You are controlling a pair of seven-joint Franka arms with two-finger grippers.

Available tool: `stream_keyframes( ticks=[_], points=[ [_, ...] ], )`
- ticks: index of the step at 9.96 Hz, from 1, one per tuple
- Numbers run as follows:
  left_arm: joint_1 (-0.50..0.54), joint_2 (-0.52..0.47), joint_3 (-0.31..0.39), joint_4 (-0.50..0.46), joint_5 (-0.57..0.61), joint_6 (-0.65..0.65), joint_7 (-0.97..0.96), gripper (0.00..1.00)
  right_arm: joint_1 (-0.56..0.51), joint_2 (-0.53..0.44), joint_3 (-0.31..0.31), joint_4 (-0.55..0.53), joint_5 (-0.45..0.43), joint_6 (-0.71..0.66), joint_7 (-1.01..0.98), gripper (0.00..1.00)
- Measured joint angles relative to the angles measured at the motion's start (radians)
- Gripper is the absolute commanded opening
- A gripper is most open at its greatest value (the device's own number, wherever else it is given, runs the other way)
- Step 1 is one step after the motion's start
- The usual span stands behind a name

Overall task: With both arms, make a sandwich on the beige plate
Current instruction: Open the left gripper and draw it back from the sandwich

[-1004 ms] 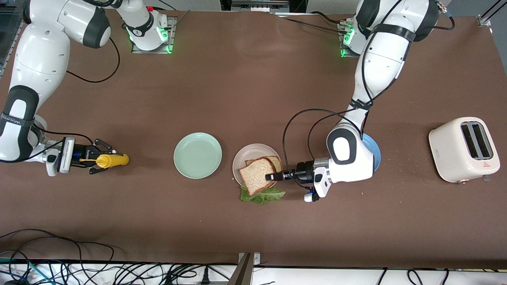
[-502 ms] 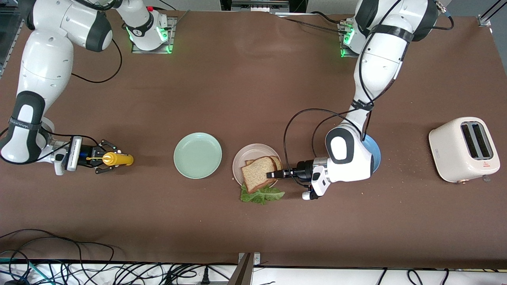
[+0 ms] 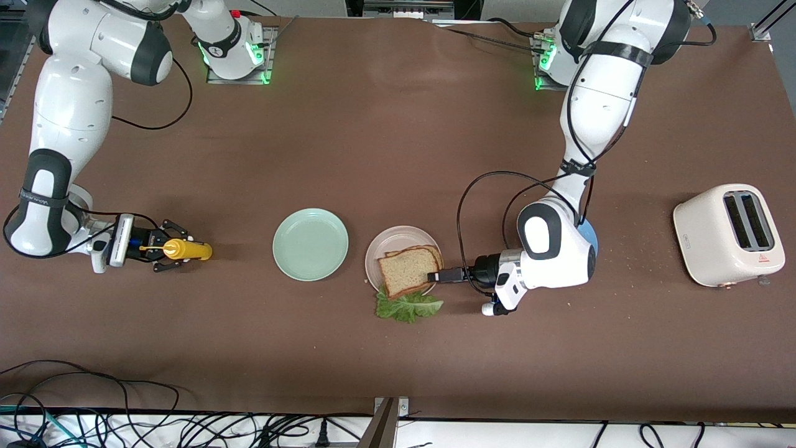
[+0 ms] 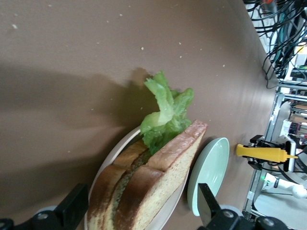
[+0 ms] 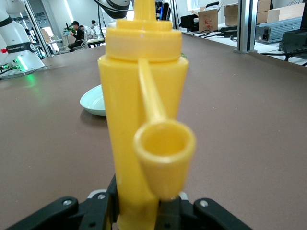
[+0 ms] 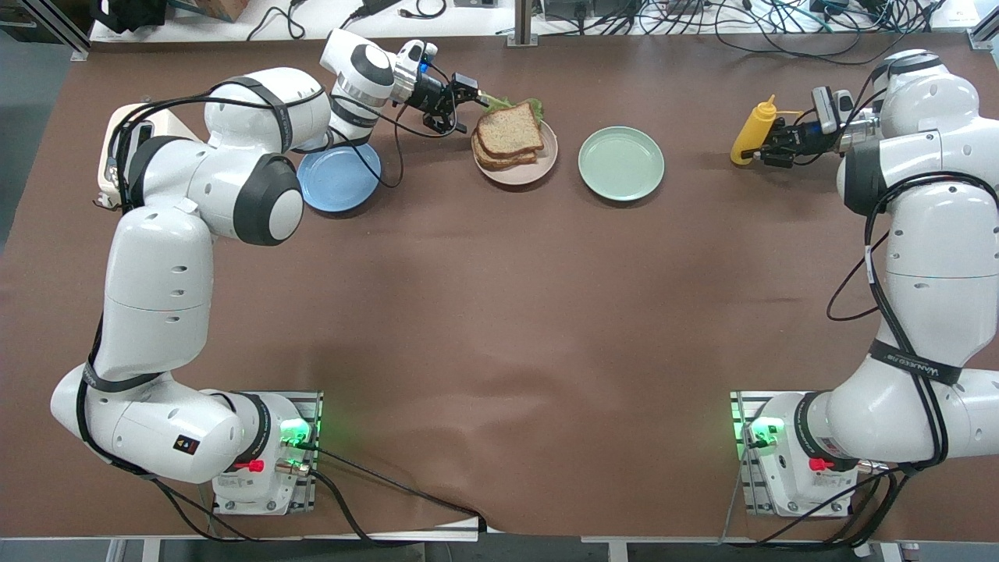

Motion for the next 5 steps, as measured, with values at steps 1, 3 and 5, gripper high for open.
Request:
stream_keyframes(
  ticks=[1, 3, 5],
  points=[
    [0.006, -0.006, 0.002, 0.001, 0.037, 0.000, -0.031, 1.00, 0.000, 0.000, 0.000, 0.000, 0.000, 0.002, 0.000, 0.55],
    [0.030, -0.030, 0.004, 0.002, 0.119, -0.006, -0.110, 1.00, 0.000, 0.000, 0.000, 0.000, 0.001, 0.002, 0.000, 0.66],
    [0.061, -0.066, 0.004, 0.004, 0.238, -0.032, -0.195, 1.00, 0.000, 0.000, 0.000, 0.001, 0.003, 0.002, 0.001, 0.89]
  ],
)
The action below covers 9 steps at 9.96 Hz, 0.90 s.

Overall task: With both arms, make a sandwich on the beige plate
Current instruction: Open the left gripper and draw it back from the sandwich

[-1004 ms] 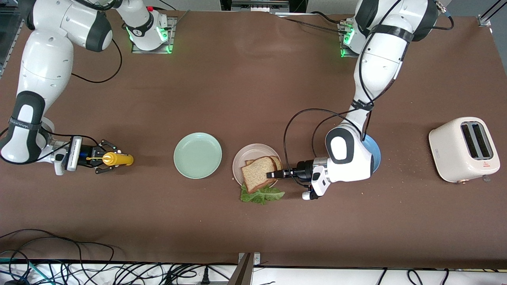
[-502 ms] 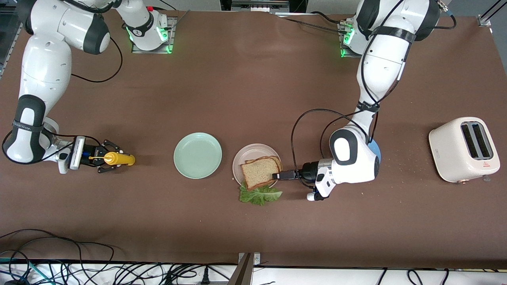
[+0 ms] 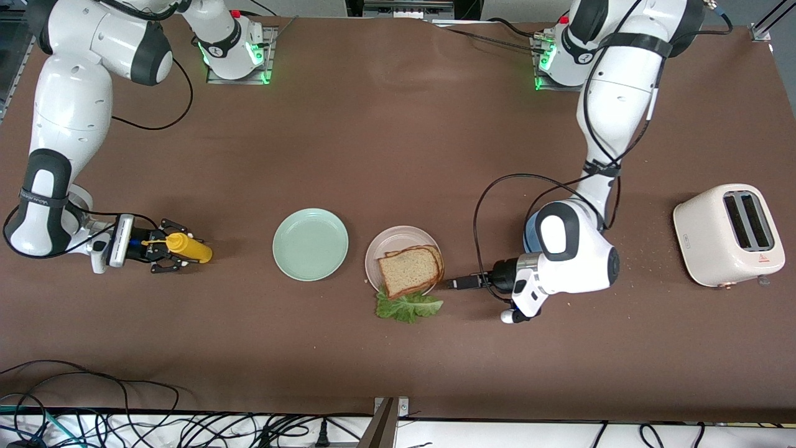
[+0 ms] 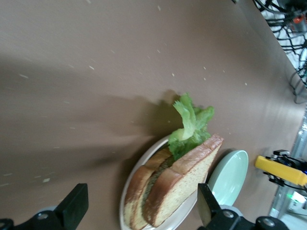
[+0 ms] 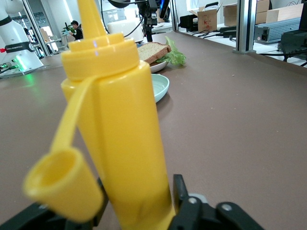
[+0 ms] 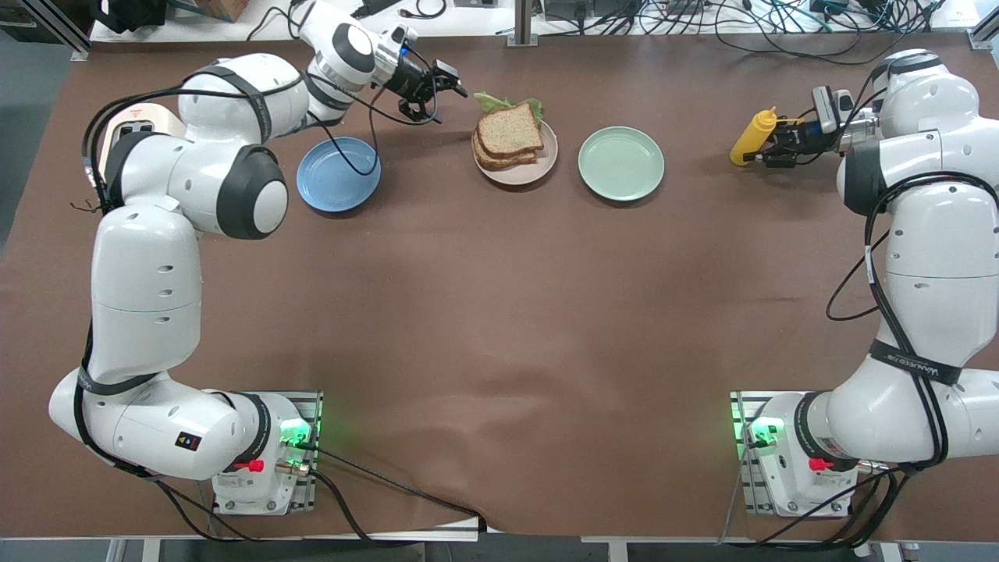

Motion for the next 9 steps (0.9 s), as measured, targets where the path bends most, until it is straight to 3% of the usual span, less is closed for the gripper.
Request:
stream_keyframes(
  ticks=[1, 5, 9],
  points=[
    [0.015, -0.022, 0.000, 0.001, 0.074, -0.025, -0.048, 1.00, 0.000, 0.000, 0.000, 0.001, 0.001, 0.000, 0.002, 1.00],
    [0.068, -0.072, 0.006, 0.002, 0.381, -0.116, -0.160, 1.00, -0.015, -0.003, -0.006, 0.049, -0.002, -0.001, 0.089, 1.00],
    [0.162, -0.154, 0.008, 0.006, 0.666, -0.255, -0.164, 1.00, -0.062, -0.012, -0.057, 0.173, -0.104, -0.018, 0.256, 1.00]
  ],
)
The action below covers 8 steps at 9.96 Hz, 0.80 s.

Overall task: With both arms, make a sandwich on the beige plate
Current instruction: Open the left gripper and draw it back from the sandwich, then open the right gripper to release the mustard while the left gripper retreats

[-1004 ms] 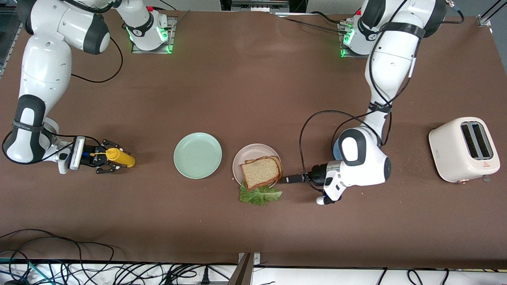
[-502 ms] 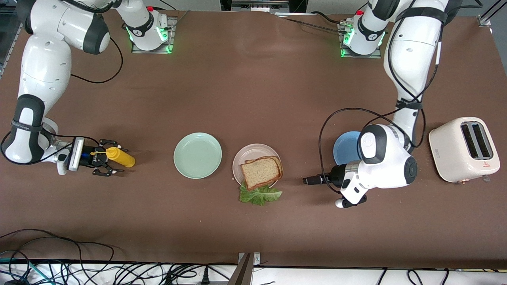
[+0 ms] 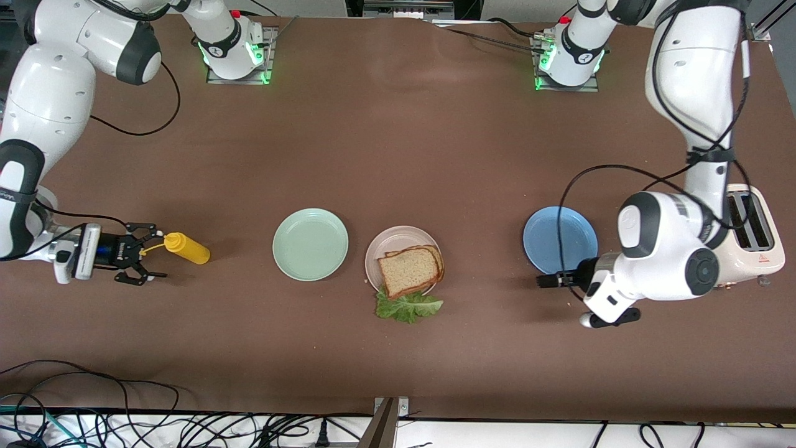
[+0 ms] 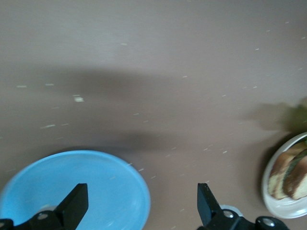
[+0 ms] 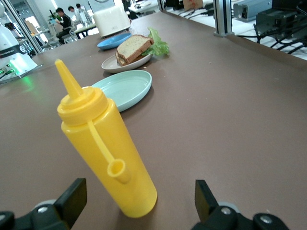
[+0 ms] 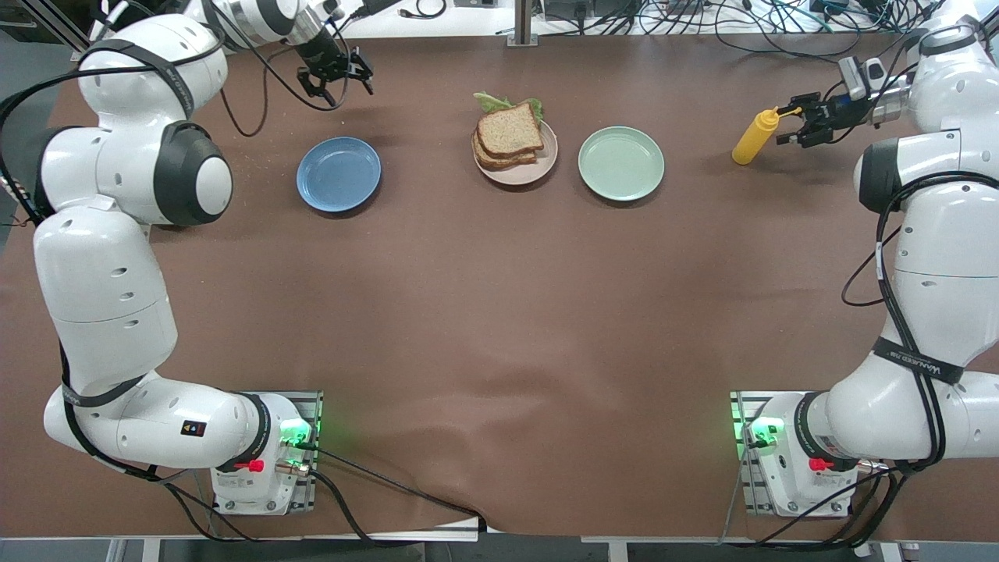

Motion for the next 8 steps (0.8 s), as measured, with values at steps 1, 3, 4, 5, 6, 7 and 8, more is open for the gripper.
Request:
stream_keyframes(
  ticks=[1, 3, 4, 5, 6, 7, 8],
  points=[
    [-0.001, -0.019, -0.001, 0.000, 0.064, -0.028, -0.002, 1.00, -0.001, -0.007, -0.021, 0.016, -0.022, -0.004, 0.033, 1.00],
    [-0.002, -0.041, -0.002, 0.000, 0.139, -0.086, -0.005, 1.00, 0.000, -0.017, -0.064, 0.050, -0.058, -0.021, 0.117, 1.00],
    [-0.002, -0.055, -0.002, 0.000, 0.154, -0.115, -0.005, 1.00, 0.000, -0.022, -0.086, 0.081, -0.081, -0.024, 0.172, 1.00],
    [-0.001, -0.073, -0.002, 0.000, 0.168, -0.143, -0.005, 1.00, 0.000, -0.033, -0.102, 0.119, -0.117, -0.024, 0.232, 1.00],
    [0.000, -0.093, 0.002, 0.001, 0.180, -0.164, -0.006, 1.00, 0.002, -0.050, -0.115, 0.156, -0.159, -0.025, 0.292, 1.00],
    [0.004, -0.110, 0.006, 0.001, 0.190, -0.172, -0.006, 1.00, 0.004, -0.072, -0.121, 0.185, -0.211, -0.026, 0.363, 1.00],
    [0.009, -0.126, 0.012, 0.001, 0.192, -0.180, -0.006, 1.00, 0.013, -0.103, -0.122, 0.204, -0.278, -0.028, 0.447, 1.00]
  ],
)
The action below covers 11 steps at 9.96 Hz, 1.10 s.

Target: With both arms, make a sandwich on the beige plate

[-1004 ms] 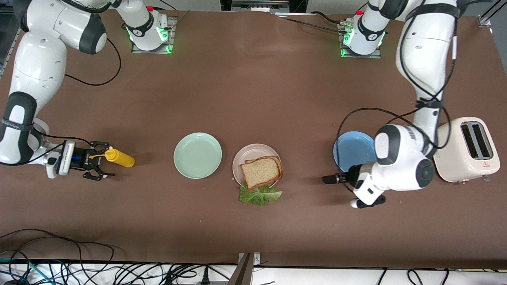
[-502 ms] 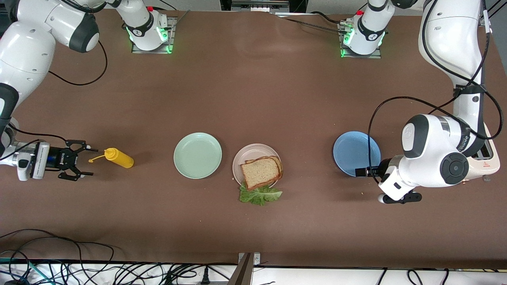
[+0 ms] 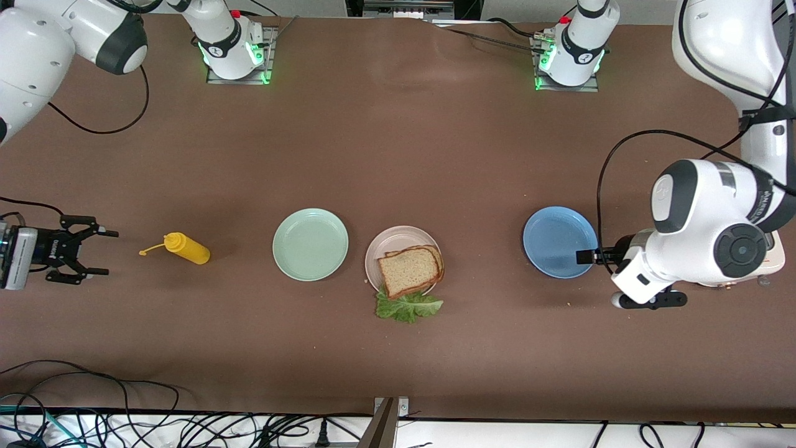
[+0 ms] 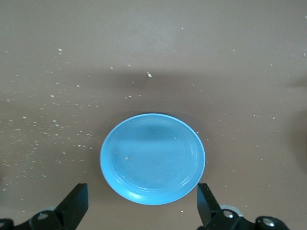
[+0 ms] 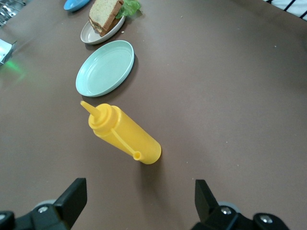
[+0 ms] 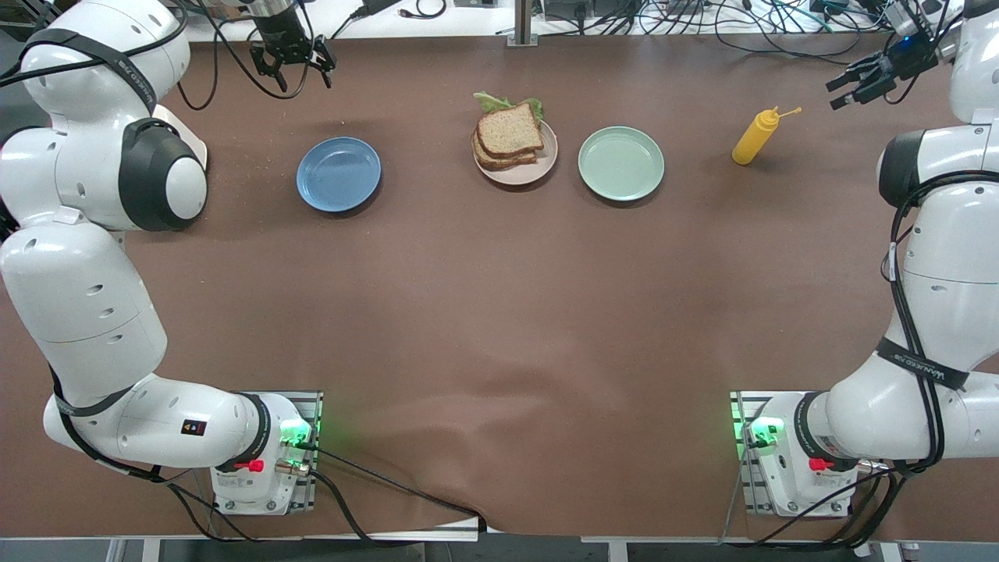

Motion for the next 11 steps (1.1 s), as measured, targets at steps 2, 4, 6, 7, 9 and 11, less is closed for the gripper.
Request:
stream_keyframes(
  ticks=[2, 4, 6, 7, 9, 11],
  points=[
    [0.003, -0.052, 0.001, 0.004, 0.000, -0.046, 0.000, 1.00, 0.046, -0.079, -0.003, 0.014, -0.145, -0.001, 0.174, 1.00],
    [0.004, -0.113, 0.001, 0.005, 0.000, -0.097, 0.000, 1.00, 0.131, -0.149, -0.036, 0.016, -0.238, -0.003, 0.356, 1.00],
    [0.010, -0.149, 0.002, 0.004, 0.000, -0.133, 0.000, 1.00, 0.205, -0.202, -0.069, 0.016, -0.253, -0.055, 0.546, 1.00],
    [0.010, -0.158, 0.002, 0.004, 0.000, -0.150, 0.000, 1.00, 0.228, -0.215, -0.074, 0.016, -0.254, -0.079, 0.636, 1.00],
    [0.009, -0.168, -0.004, 0.002, 0.000, -0.172, 0.001, 1.00, 0.262, -0.231, -0.075, 0.016, -0.254, -0.086, 0.805, 1.00],
    [0.008, -0.200, -0.008, -0.012, 0.000, -0.184, 0.001, 1.00, 0.290, -0.259, -0.076, 0.016, -0.254, -0.118, 1.037, 1.00]
  ],
)
